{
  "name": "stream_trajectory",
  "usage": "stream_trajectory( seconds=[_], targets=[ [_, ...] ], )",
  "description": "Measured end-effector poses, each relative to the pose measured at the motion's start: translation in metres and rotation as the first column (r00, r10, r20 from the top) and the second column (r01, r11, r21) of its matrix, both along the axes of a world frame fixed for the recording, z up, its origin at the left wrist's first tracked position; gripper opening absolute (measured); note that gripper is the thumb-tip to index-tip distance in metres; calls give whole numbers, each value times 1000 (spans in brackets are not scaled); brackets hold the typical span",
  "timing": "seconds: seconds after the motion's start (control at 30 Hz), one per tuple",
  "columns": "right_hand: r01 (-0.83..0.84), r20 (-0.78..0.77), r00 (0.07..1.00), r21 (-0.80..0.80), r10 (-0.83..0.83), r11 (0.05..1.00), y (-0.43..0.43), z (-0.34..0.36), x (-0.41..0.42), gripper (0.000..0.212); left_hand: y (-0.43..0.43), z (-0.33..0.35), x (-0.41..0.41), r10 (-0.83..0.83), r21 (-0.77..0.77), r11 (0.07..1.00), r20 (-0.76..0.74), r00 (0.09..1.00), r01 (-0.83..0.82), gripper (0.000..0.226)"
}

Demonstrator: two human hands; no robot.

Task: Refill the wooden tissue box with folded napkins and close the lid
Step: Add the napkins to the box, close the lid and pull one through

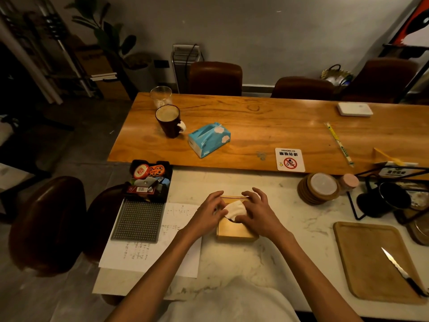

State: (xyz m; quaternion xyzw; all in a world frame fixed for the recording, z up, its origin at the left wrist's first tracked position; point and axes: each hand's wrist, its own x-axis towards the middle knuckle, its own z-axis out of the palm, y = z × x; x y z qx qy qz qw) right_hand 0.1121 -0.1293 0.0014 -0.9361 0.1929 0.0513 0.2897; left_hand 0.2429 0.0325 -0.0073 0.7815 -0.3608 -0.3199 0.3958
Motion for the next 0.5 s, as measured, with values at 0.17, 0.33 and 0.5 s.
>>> stream_trajectory(
  seconds=[0.17,0.33,0.5],
  targets=[
    [-36,33,999,-19,36,999,-3,1,3,33,1,1,1,5,-16,1000,-30,1000,-5,10],
    [-59,14,998,-1,59,998,-6,-1,3,37,2,1,1,3,2,1000,-56,998,-3,9],
    [42,57,997,167,-52,985,-7,3,-8,40,3,5,-3,54,-4,998,-141,989,-55,23]
  ],
)
